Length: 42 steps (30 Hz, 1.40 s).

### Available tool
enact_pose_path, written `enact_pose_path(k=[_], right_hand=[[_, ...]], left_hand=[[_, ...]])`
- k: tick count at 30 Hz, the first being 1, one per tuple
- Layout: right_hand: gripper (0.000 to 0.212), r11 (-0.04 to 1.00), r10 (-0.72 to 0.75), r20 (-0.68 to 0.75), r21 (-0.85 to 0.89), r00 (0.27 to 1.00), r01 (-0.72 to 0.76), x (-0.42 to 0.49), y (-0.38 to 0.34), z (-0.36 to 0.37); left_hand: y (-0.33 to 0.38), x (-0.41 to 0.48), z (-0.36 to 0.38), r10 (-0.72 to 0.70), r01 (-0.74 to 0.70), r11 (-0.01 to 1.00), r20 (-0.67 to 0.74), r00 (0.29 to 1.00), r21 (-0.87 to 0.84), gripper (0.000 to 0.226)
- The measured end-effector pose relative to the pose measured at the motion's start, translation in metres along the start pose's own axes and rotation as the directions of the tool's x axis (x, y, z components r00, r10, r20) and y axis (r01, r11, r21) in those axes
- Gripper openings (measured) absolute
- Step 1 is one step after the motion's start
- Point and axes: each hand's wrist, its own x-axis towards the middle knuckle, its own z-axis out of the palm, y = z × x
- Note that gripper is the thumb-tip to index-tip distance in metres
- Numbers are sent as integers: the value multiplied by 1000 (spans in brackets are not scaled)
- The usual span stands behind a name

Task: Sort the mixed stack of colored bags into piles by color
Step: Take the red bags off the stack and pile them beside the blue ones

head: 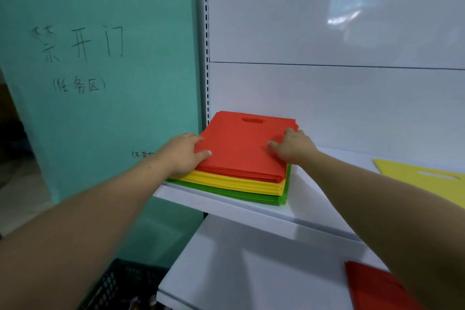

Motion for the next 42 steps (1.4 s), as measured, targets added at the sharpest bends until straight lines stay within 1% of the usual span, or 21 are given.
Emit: enact_pose_path(k=[2,4,6,7,13,16,18,22,24,26,28,30,32,34,36,39,42], right_hand=[[77,997,76,12,28,997,-76,5,-1,4],[76,992,117,27,42,993,-118,9,-1,6],[72,985,150,18,82,989,-151,10,-3,7],[69,981,164,4,103,987,-163,10,-4,6],[48,969,211,-136,162,968,-188,1,-6,3],[50,972,184,-217,185,959,-144,-8,-8,-1],[50,972,141,-301,221,943,-75,-16,-9,-5],[43,964,39,-522,245,852,106,-34,-7,-16],[41,953,26,-594,256,804,159,-44,-6,-24],[39,944,61,-637,287,768,164,-55,-5,-33],[39,940,100,-670,305,736,150,-67,-1,-41],[40,942,134,-681,313,720,120,-80,6,-48],[41,944,180,-680,322,710,70,-94,16,-56],[41,947,213,-688,321,694,28,-111,29,-64],[41,948,237,-688,317,686,-9,-130,45,-73],[41,941,293,-666,327,686,-85,-162,73,-90],[42,935,336,-655,318,677,-157,-199,109,-110]], left_hand=[[-8,13,3,12,-10,999,53,999,-38,67],[-14,23,4,15,1,995,160,987,-99,74],[-16,29,4,25,2,995,265,964,-99,75],[-16,32,4,36,-9,996,294,955,-94,75],[-15,37,4,117,-84,990,315,942,-118,81],[-12,38,1,134,-112,990,331,934,-84,82],[-12,39,-2,137,-123,990,349,927,-62,85],[-10,40,-4,160,-138,987,365,917,-86,91],[-6,38,-3,186,-140,978,346,920,-155,88],[0,37,-1,222,-139,951,294,930,-278,82],[9,34,1,254,-153,890,188,949,-430,72],[20,30,2,250,-169,811,72,965,-560,60],[34,24,3,240,-167,750,27,971,-639,54],[49,16,4,257,-173,721,26,966,-671,52],[67,6,5,293,-208,721,19,956,-660,53],[101,-13,4,370,-310,742,-23,929,-595,58],[146,-40,4,453,-415,737,-64,889,-533,61]])
